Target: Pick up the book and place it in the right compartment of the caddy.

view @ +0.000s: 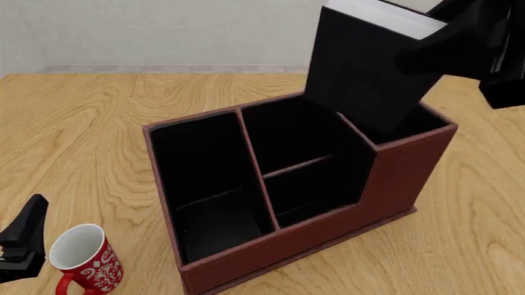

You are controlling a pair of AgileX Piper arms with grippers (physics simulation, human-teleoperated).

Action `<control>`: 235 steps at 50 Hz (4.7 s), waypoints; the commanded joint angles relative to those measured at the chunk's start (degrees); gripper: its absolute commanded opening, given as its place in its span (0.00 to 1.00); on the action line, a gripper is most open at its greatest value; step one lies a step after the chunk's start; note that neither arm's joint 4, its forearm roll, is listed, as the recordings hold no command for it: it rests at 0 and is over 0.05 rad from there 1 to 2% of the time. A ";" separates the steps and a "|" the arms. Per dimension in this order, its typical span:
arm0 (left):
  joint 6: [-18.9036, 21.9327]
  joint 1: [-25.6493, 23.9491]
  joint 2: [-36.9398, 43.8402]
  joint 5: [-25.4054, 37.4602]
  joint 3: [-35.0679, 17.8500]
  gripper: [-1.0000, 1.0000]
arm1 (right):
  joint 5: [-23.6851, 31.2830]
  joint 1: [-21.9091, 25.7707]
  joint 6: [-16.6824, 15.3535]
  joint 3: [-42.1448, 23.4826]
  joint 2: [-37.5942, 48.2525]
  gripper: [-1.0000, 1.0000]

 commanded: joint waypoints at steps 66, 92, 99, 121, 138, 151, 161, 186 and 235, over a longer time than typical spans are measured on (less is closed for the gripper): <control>0.00 -0.56 -0.24 -0.08 0.18 1.00 | 0.00 -11.38 0.74 -0.61 -5.55 0.00; 0.05 -0.56 -0.82 0.67 -0.04 1.00 | 0.00 -13.45 2.14 -2.87 -1.27 0.00; 0.05 -0.56 -1.14 1.06 -0.15 1.00 | 0.00 -14.28 3.26 -3.10 -0.28 0.00; 0.09 -0.57 -1.27 1.18 -0.04 1.00 | 0.00 -16.80 4.71 -5.05 2.88 0.00; 0.09 -0.55 -1.28 1.24 -0.08 1.00 | 0.00 -16.41 5.86 -7.21 6.53 0.00; 0.09 -0.57 -1.28 1.24 -0.08 1.00 | 0.00 -17.08 7.22 -9.16 8.45 0.00; 0.07 -0.56 -1.50 1.43 -0.23 1.00 | 0.00 -17.71 7.85 -10.40 10.01 0.00; 0.09 -0.57 -1.52 1.61 -0.31 1.00 | -0.01 -18.54 13.46 -9.98 10.94 0.00; 0.06 -0.56 -1.60 1.61 -0.37 1.00 | -5.36 -19.68 20.42 1.80 7.59 0.00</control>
